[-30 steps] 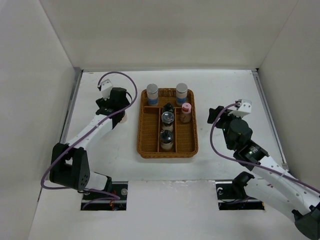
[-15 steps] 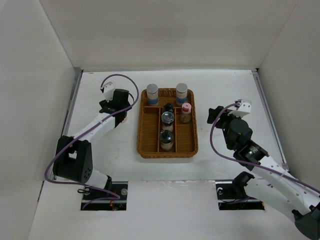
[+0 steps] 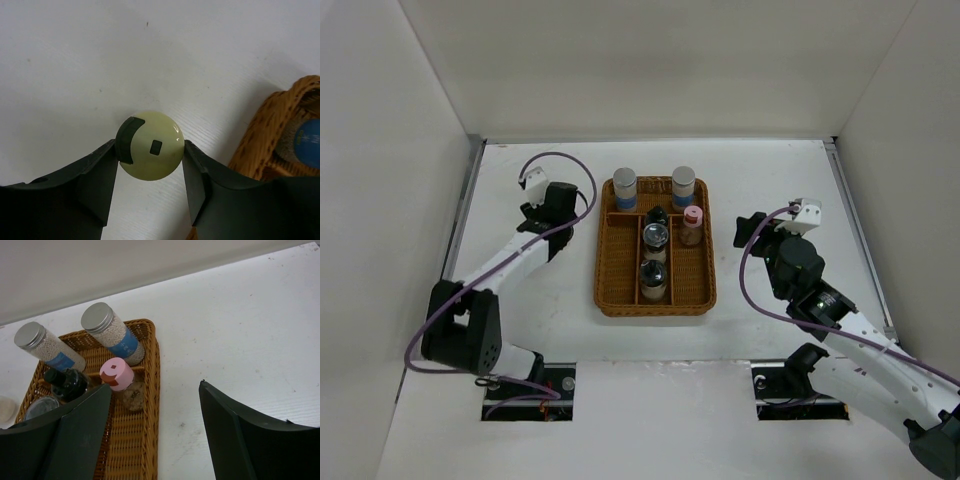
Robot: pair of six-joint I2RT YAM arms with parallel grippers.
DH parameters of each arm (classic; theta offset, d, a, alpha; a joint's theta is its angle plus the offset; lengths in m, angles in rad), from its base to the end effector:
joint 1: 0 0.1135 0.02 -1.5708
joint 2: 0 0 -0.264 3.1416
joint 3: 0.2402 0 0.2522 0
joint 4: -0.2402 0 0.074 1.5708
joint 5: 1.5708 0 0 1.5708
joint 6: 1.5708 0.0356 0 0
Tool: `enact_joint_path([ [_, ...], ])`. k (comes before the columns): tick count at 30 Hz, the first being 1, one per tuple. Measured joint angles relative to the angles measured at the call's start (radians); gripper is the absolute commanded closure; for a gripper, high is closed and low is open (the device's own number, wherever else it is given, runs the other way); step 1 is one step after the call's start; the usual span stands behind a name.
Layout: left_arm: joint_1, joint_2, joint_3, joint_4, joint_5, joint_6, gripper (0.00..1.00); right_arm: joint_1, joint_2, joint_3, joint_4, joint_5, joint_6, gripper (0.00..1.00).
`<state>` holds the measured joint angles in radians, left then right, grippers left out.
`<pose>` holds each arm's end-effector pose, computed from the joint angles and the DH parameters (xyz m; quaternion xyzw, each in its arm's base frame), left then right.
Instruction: Organize the condiment bottles
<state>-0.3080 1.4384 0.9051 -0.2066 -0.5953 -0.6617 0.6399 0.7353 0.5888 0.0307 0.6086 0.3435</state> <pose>0.2948 -0.0728 0.2326 -0.2704 0.8402 0.0576 0.4664 0.1548 0.0899 0.3023 0.0919 0.7341 0.1023 0.6649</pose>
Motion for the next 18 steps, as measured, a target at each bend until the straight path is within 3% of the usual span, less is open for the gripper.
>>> enact_joint_path([
  [4,-0.074,-0.156,-0.008,-0.006,-0.046,0.009,0.59,0.000,0.001,0.000,0.000,0.000,0.000,0.22],
  [9,-0.249,-0.323,-0.010,0.022,-0.063,0.025,0.59,0.000,0.006,0.000,0.000,0.000,0.000,0.22],
  [14,-0.398,-0.331,-0.040,0.046,-0.059,0.031,0.59,0.000,0.006,0.000,0.000,0.000,0.000,0.22],
  [18,-0.448,-0.282,-0.048,0.052,-0.057,0.045,0.59,0.000,0.006,0.000,0.000,-0.001,0.000,0.22],
])
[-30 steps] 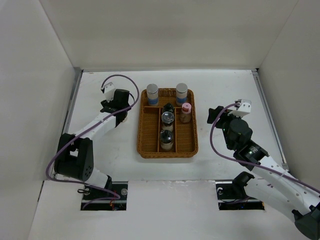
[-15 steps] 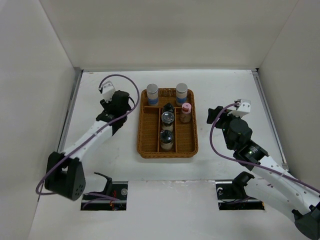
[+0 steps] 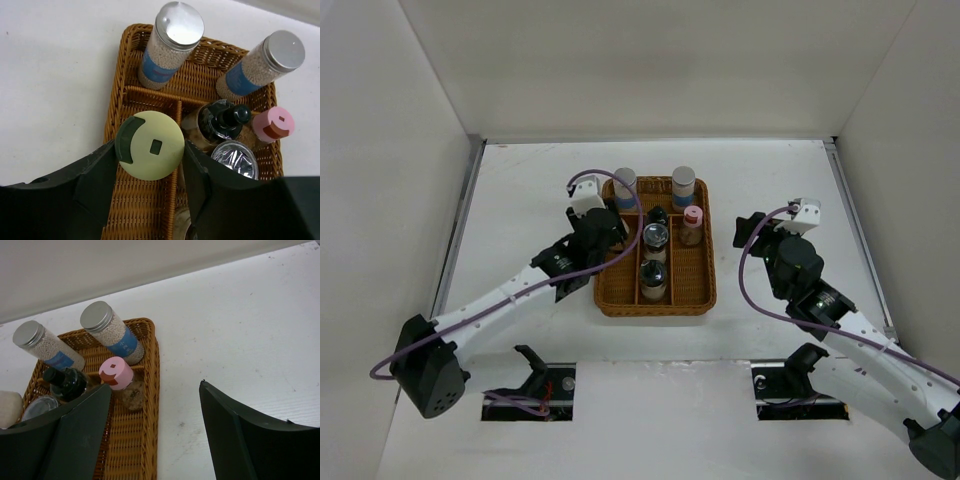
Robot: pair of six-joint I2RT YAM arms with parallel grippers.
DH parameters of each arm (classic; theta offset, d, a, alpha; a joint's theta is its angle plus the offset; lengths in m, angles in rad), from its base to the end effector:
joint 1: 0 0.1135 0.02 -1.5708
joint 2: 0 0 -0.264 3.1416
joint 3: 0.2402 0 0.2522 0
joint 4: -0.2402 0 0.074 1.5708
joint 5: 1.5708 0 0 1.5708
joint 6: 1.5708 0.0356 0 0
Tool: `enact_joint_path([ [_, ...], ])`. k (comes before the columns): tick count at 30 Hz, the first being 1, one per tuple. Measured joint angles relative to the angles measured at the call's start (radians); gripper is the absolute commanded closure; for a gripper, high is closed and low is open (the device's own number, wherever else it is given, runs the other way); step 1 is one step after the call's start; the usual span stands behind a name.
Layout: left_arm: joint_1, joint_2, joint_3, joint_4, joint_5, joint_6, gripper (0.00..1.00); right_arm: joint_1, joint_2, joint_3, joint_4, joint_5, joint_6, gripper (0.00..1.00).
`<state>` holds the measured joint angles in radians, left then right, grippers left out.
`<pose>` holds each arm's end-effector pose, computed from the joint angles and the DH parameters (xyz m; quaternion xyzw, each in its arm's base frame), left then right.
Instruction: Organize the condiment bottles
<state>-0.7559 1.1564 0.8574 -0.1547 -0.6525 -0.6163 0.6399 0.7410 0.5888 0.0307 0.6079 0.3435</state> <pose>0.2021 -0.1608 0.2955 -0.1134 0.8132 -0.1077 0.5606 0.1557 0.0905 0.3014 0.0907 0.7359 0.1011 0.6634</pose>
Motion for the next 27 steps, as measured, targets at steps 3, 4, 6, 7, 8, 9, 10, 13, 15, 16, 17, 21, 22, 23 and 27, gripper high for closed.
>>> enact_joint_path([
  [3,-0.012,0.052,0.000,0.026,0.002,0.009,0.58,0.000,0.000,0.000,0.000,0.000,0.000,0.21],
  [4,-0.013,0.071,-0.001,0.038,0.003,0.011,0.58,0.000,0.000,0.000,0.000,0.000,0.000,0.21],
  [6,-0.012,0.111,-0.003,0.063,0.003,0.015,0.56,0.000,0.001,0.000,0.000,0.000,0.000,0.21],
  [7,-0.010,0.131,-0.005,0.077,0.005,0.016,0.56,0.000,0.003,0.000,0.000,0.000,0.000,0.21],
  [8,-0.006,0.152,-0.007,0.088,0.007,0.017,0.56,0.000,0.004,0.000,0.000,0.000,0.000,0.21],
  [9,-0.001,0.174,-0.009,0.099,0.009,0.019,0.56,0.000,0.006,0.000,0.000,0.000,0.000,0.21],
  [10,0.005,0.195,-0.009,0.109,0.011,0.019,0.56,0.000,0.006,0.000,0.000,-0.001,0.000,0.21],
  [13,0.025,0.248,-0.009,0.134,0.017,0.022,0.55,0.000,0.005,0.000,0.000,-0.002,0.000,0.21],
  [15,0.035,0.278,-0.009,0.148,0.022,0.024,0.54,0.000,0.003,0.000,0.000,-0.002,0.000,0.21],
  [16,0.038,0.293,-0.009,0.154,0.021,0.026,0.53,0.000,0.003,0.000,0.000,-0.002,0.000,0.21],
  [17,0.039,0.306,-0.009,0.158,0.021,0.028,0.52,0.000,0.003,0.000,0.000,-0.002,0.000,0.21],
  [21,0.035,0.340,-0.005,0.183,0.009,0.047,0.48,0.000,0.002,0.000,0.000,-0.002,0.000,0.21],
  [22,0.035,0.344,-0.005,0.189,0.008,0.051,0.47,0.000,0.002,0.000,0.000,-0.002,0.000,0.21],
  [23,0.035,0.346,-0.004,0.194,0.006,0.052,0.46,0.000,0.003,0.000,0.000,-0.002,0.000,0.20],
  [27,0.040,0.358,-0.002,0.211,0.005,0.060,0.41,0.000,0.002,0.000,0.000,-0.002,0.000,0.18],
])
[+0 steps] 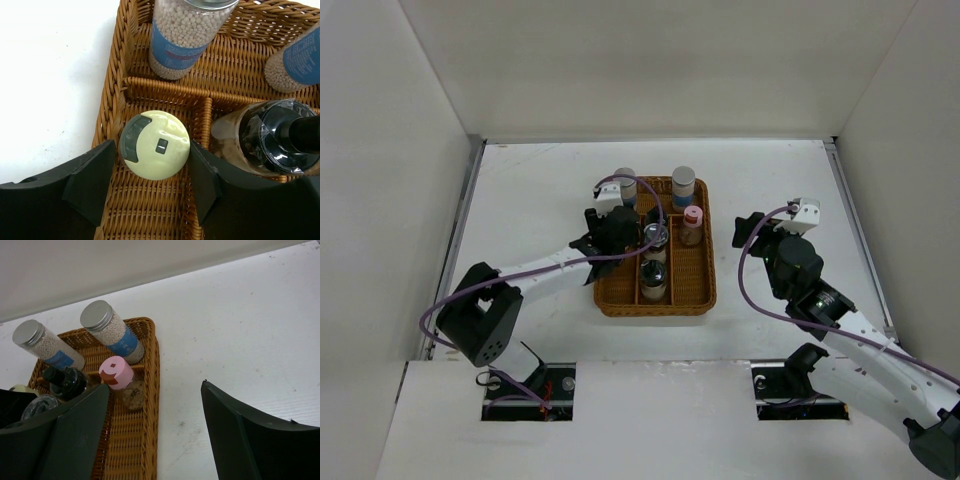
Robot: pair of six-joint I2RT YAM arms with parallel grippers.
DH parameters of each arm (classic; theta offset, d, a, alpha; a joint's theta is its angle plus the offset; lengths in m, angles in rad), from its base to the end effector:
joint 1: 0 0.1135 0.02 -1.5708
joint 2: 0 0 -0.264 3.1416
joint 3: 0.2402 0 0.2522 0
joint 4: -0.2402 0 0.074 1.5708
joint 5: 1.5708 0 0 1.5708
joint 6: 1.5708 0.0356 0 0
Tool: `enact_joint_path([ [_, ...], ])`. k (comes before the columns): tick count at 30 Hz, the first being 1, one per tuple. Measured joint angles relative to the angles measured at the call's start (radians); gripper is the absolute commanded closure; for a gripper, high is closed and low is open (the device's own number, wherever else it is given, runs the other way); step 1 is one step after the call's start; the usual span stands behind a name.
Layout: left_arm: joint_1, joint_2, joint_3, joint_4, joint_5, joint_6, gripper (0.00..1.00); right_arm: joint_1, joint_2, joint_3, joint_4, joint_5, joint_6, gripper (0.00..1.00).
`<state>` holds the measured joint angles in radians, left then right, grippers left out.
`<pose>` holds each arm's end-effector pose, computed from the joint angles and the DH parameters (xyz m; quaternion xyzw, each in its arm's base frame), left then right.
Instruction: Organize the condiment bottles
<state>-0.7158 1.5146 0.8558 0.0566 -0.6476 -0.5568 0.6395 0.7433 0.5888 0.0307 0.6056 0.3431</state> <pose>0.2555 -0.1938 0.2166 -0.0810 0.8481 -0.0358 0.5223 0.1560 0.0908 0.3010 0.0896 0.7367 0.1010 0.6626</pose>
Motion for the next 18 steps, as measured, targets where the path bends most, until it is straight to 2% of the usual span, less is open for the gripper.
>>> enact_joint_path([
  [5,0.002,0.000,0.002,0.008,-0.001,0.006,0.25,0.000,0.000,0.000,0.000,0.000,0.000,0.13],
  [8,-0.002,-0.005,0.002,0.007,-0.005,0.009,0.10,-0.003,-0.003,0.000,0.000,0.000,0.000,0.10],
  [9,-0.004,-0.012,0.002,0.007,-0.008,0.013,0.00,-0.003,-0.003,0.000,0.000,0.000,0.000,0.04],
  [10,-0.009,-0.025,0.002,0.006,-0.008,0.017,0.00,-0.003,-0.003,0.000,0.000,0.001,0.000,0.00],
  [18,-0.053,-0.283,0.002,0.007,-0.023,0.038,0.00,-0.019,-0.003,0.000,-0.001,0.020,0.001,0.00],
])
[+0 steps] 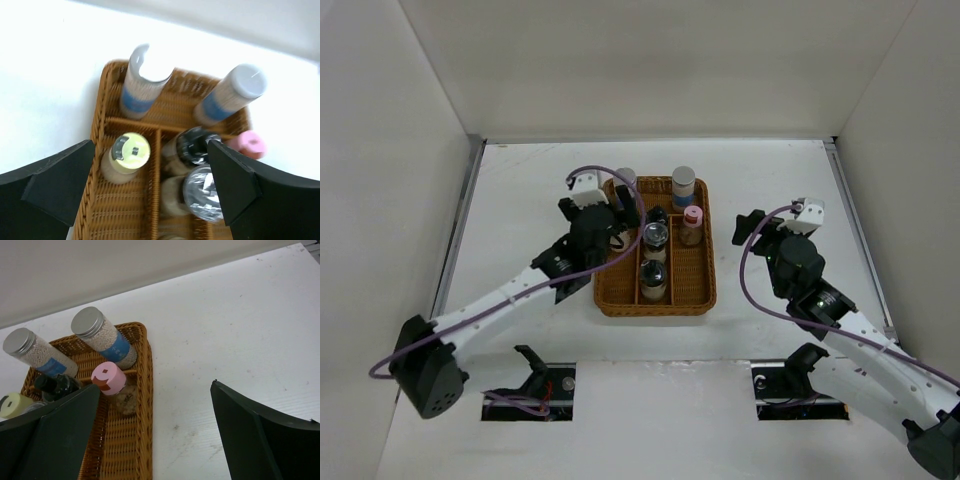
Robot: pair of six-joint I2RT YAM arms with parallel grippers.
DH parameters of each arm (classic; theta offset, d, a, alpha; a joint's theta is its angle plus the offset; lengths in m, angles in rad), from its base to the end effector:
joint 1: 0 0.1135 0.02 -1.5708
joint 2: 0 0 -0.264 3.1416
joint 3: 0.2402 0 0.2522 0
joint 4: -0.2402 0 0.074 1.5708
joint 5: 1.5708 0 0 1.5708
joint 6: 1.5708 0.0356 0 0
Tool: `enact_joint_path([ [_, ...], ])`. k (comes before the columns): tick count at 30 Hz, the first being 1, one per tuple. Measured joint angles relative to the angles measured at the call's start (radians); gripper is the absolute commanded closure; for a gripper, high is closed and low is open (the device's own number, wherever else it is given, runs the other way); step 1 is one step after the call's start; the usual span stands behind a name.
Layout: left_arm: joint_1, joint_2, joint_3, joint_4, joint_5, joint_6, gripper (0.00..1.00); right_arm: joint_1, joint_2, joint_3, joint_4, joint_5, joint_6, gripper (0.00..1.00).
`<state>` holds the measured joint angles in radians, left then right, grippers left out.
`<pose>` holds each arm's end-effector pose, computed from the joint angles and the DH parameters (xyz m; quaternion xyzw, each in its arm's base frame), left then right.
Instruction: Organize the condiment bottles
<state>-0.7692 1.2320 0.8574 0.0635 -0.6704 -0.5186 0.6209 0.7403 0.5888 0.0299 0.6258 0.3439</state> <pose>0.2160 -0.1783 0.2975 -0.0969 0.7814 -0.1213 0.6044 0.1572 0.0868 0.3014 0.1037 0.7338 0.0884 0.6656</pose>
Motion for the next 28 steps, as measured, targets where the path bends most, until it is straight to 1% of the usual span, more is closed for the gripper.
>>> enact_joint_path([
  [4,-0.010,-0.170,-0.038,0.002,0.002,-0.006,0.00,-0.003,0.003,0.000,0.000,0.008,0.000,0.00],
  [9,0.021,-0.369,-0.187,-0.055,0.029,-0.078,0.00,-0.006,0.013,0.000,-0.001,0.011,0.001,0.00],
  [14,0.082,-0.523,-0.330,-0.235,0.066,-0.166,0.00,-0.011,0.013,0.000,-0.002,0.011,0.010,0.00],
  [18,0.122,-0.645,-0.387,-0.370,0.080,-0.220,0.00,-0.027,0.018,0.000,-0.002,0.015,0.023,0.00],
  [21,0.150,-0.688,-0.406,-0.436,0.083,-0.246,0.00,-0.032,0.027,0.000,-0.003,0.018,0.026,0.00],
  [24,0.164,-0.679,-0.416,-0.464,0.087,-0.264,0.00,-0.032,0.032,0.000,-0.004,0.018,0.026,0.00],
  [28,0.154,-0.658,-0.431,-0.451,0.092,-0.269,0.00,-0.032,0.034,0.000,-0.005,0.018,0.026,0.00],
])
